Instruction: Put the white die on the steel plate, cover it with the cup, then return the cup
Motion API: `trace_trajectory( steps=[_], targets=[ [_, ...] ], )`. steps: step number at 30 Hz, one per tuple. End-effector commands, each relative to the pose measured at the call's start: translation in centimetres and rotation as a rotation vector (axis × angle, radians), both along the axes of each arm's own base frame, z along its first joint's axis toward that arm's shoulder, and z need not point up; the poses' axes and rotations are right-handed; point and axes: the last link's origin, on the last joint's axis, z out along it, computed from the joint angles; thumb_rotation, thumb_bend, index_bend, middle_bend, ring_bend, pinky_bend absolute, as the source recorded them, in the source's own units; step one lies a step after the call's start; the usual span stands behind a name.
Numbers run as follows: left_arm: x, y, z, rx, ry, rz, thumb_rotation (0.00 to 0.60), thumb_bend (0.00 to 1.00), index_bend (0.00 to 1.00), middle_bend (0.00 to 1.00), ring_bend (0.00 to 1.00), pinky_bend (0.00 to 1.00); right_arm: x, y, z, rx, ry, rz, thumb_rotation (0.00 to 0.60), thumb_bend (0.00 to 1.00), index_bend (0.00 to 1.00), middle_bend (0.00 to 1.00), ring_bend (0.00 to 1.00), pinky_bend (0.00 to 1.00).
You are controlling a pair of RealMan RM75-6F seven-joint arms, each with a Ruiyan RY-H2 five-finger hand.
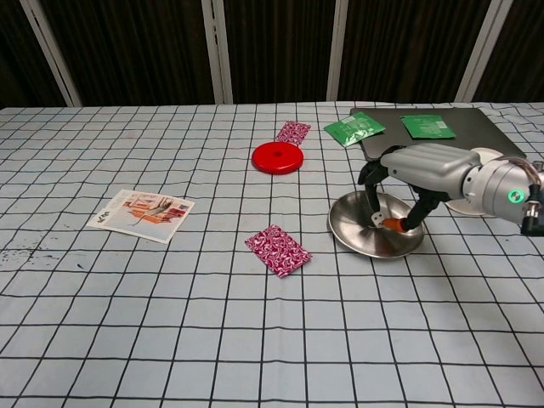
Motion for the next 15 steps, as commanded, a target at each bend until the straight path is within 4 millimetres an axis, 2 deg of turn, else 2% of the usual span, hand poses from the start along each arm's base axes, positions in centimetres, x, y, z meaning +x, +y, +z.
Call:
trace_trajectory(
  steps=[1, 4, 7, 15],
  targets=[
    [-0.02, 0.01, -0.02, 0.000, 0.002, 0.002, 0.600, 0.24, 0.30, 0.00, 0.00, 0.13, -0.36, -0.12, 0.10, 0.001, 0.009, -0.013, 0.600, 0.40, 0.50, 0.22, 0.16, 0.00],
    [0.01, 0.04, -0.06, 0.000, 0.003, 0.002, 0.600, 0.24, 0.30, 0.00, 0.00, 0.13, -0.96, 0.01, 0.12, 0.029, 0.036, -0.037, 0.600, 0.39, 0.39, 0.19, 0.14, 0.00],
    [0.02, 0.05, -0.16, -0.002, 0.006, 0.002, 0.600, 0.24, 0.30, 0.00, 0.00, 0.13, -1.18, 0.11, 0.28, 0.042, 0.054, -0.050, 0.600, 0.33, 0.31, 0.18, 0.13, 0.00],
    [0.07, 0.11, -0.30, -0.005, 0.008, 0.002, 0.600, 0.24, 0.30, 0.00, 0.00, 0.13, -0.84, 0.36, 0.84, 0.033, 0.021, -0.065, 0.600, 0.22, 0.22, 0.18, 0.12, 0.00]
  ],
)
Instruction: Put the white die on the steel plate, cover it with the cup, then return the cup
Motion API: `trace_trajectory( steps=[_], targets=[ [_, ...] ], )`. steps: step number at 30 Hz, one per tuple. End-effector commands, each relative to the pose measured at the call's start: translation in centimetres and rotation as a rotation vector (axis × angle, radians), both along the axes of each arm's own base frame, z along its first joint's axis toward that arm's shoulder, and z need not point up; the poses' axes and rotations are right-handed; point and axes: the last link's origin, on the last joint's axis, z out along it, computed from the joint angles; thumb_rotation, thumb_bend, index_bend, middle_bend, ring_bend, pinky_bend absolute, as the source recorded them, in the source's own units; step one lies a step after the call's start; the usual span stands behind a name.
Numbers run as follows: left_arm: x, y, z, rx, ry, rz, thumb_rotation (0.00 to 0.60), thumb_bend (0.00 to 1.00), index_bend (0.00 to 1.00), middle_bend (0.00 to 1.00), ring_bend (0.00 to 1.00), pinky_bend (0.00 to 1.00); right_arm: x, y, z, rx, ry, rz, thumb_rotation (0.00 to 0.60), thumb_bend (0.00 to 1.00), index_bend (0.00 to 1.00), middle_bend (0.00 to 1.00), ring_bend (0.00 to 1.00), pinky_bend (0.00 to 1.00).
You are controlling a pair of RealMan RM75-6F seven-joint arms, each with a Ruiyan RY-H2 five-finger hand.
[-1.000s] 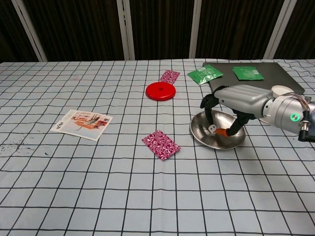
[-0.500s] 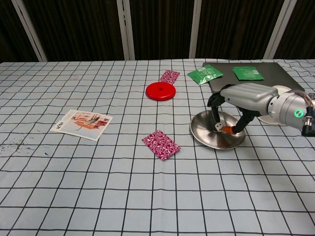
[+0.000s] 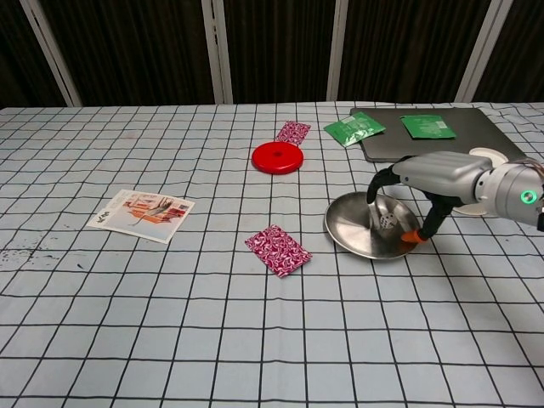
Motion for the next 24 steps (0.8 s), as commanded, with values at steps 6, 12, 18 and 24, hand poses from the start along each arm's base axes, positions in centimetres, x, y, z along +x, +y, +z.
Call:
trace_trajectory(
  steps=[6, 12, 18, 24],
  targets=[
    [0.0, 0.0, 0.0, -0.001, 0.000, -0.001, 0.600, 0.24, 0.30, 0.00, 0.00, 0.13, 0.8, -0.2, 1.8, -0.063, -0.071, 0.017, 0.600, 0.22, 0.22, 0.18, 0.12, 0.00],
    [0.0, 0.0, -0.1, -0.008, 0.001, -0.003, 0.600, 0.24, 0.30, 0.00, 0.00, 0.13, 1.2, -1.0, 4.8, -0.156, -0.164, 0.017, 0.600, 0.22, 0.22, 0.18, 0.12, 0.00],
    [0.1, -0.1, -0.1, -0.007, 0.002, -0.004, 0.600, 0.24, 0.30, 0.00, 0.00, 0.13, -0.7, -2.1, 7.8, -0.248, -0.129, -0.007, 0.600, 0.22, 0.22, 0.18, 0.12, 0.00],
    [0.1, -0.1, -0.3, -0.009, 0.006, -0.002, 0.600, 0.24, 0.30, 0.00, 0.00, 0.13, -3.5, -2.4, 8.8, -0.251, -0.070, -0.083, 0.600, 0.22, 0.22, 0.18, 0.12, 0.00]
  ],
)
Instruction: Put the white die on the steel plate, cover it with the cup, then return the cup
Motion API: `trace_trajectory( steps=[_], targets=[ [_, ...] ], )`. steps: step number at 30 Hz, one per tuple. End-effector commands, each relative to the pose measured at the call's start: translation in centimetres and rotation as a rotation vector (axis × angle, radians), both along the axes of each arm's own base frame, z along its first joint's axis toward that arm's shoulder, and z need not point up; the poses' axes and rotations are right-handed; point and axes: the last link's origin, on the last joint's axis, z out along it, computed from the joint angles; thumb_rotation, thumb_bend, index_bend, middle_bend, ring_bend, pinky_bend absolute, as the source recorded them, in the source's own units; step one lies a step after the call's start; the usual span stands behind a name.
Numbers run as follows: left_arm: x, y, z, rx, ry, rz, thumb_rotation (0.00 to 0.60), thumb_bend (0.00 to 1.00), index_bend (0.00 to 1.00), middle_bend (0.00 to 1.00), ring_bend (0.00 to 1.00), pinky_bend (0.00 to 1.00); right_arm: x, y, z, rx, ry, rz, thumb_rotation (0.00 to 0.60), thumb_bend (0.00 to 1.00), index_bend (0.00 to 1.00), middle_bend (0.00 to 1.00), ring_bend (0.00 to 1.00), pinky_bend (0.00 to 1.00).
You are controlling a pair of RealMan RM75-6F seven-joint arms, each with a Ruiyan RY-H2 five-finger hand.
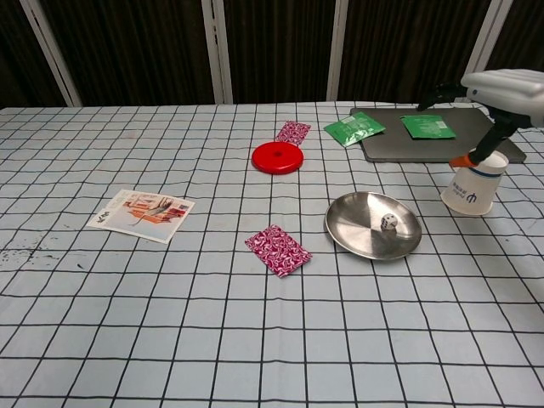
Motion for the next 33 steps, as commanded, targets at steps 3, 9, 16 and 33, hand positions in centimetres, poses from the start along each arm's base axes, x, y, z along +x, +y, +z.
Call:
trace_trajectory(
  steps=[3, 9, 16, 33],
  targets=[
    [0.0, 0.1, -0.2, -0.003, 0.004, 0.000, 0.600, 0.24, 0.30, 0.00, 0.00, 0.13, -1.9, 0.3, 0.2, 0.022, 0.035, -0.050, 0.600, 0.22, 0.22, 0.18, 0.12, 0.00],
    [0.1, 0.1, -0.4, -0.006, 0.010, 0.000, 0.600, 0.24, 0.30, 0.00, 0.00, 0.13, -2.5, 0.5, 0.1, 0.034, 0.044, -0.061, 0.600, 0.22, 0.26, 0.20, 0.12, 0.00],
    [0.1, 0.2, -0.4, -0.006, 0.012, 0.002, 0.600, 0.24, 0.30, 0.00, 0.00, 0.13, -2.8, 0.4, 0.4, 0.023, 0.048, -0.067, 0.600, 0.22, 0.33, 0.31, 0.14, 0.00],
    [0.1, 0.2, -0.7, -0.011, 0.023, 0.006, 0.600, 0.24, 0.30, 0.00, 0.00, 0.13, -4.5, 0.4, 1.2, 0.017, 0.080, -0.099, 0.600, 0.22, 0.37, 0.35, 0.15, 0.00]
  ],
)
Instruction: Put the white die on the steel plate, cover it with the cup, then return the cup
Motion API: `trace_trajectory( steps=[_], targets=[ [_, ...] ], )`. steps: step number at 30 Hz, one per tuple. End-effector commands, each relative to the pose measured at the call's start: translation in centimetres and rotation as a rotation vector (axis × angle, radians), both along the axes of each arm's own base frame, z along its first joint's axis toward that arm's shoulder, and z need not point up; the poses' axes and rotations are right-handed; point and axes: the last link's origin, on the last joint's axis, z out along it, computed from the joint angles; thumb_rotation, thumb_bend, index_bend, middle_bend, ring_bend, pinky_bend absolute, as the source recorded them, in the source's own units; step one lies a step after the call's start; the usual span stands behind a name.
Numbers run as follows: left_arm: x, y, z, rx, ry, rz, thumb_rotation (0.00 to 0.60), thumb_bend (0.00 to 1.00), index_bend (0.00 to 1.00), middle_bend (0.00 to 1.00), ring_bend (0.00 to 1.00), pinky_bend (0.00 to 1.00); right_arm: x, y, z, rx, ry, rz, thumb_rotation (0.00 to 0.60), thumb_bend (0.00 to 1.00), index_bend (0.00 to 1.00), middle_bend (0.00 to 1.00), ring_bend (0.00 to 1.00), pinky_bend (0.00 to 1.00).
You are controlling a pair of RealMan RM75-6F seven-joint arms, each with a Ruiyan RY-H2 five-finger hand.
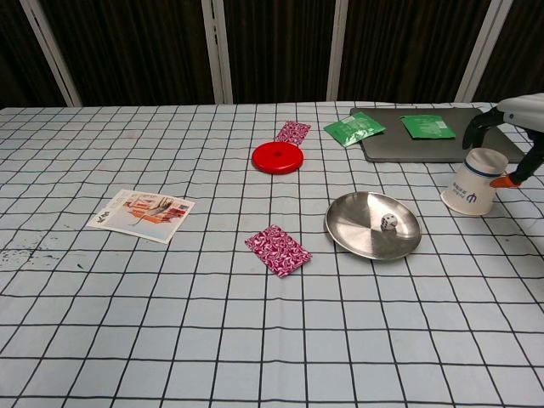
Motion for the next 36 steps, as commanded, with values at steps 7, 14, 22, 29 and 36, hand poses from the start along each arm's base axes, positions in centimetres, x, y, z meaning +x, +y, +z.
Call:
trace_trajectory(
  steps=[7, 14, 22, 29, 36],
  targets=[
    [0.10, -0.01, -0.20, -0.005, 0.005, -0.002, 0.600, 0.24, 0.30, 0.00, 0.00, 0.13, -0.59, 0.02, 0.60, -0.003, 0.013, -0.008, 0.600, 0.22, 0.38, 0.37, 0.16, 0.00],
    [0.10, 0.02, -0.31, -0.007, 0.008, 0.000, 0.600, 0.24, 0.30, 0.00, 0.00, 0.13, -0.77, 0.09, 0.55, 0.005, 0.017, -0.009, 0.600, 0.22, 0.38, 0.38, 0.17, 0.00],
    [0.10, 0.05, -0.35, -0.008, 0.010, 0.000, 0.600, 0.24, 0.30, 0.00, 0.00, 0.13, -0.64, -0.14, 0.58, 0.001, 0.015, -0.004, 0.600, 0.22, 0.42, 0.41, 0.18, 0.00],
    [0.10, 0.07, -0.41, -0.011, 0.011, 0.000, 0.600, 0.24, 0.30, 0.00, 0.00, 0.13, -0.58, -0.23, 0.80, -0.005, 0.019, 0.002, 0.600, 0.29, 0.48, 0.44, 0.20, 0.00],
    [0.14, 0.05, -0.46, -0.013, 0.010, -0.001, 0.600, 0.24, 0.30, 0.00, 0.00, 0.13, -0.56, -0.08, 0.95, -0.001, 0.030, 0.009, 0.600, 0.33, 0.51, 0.46, 0.22, 0.00]
  ],
)
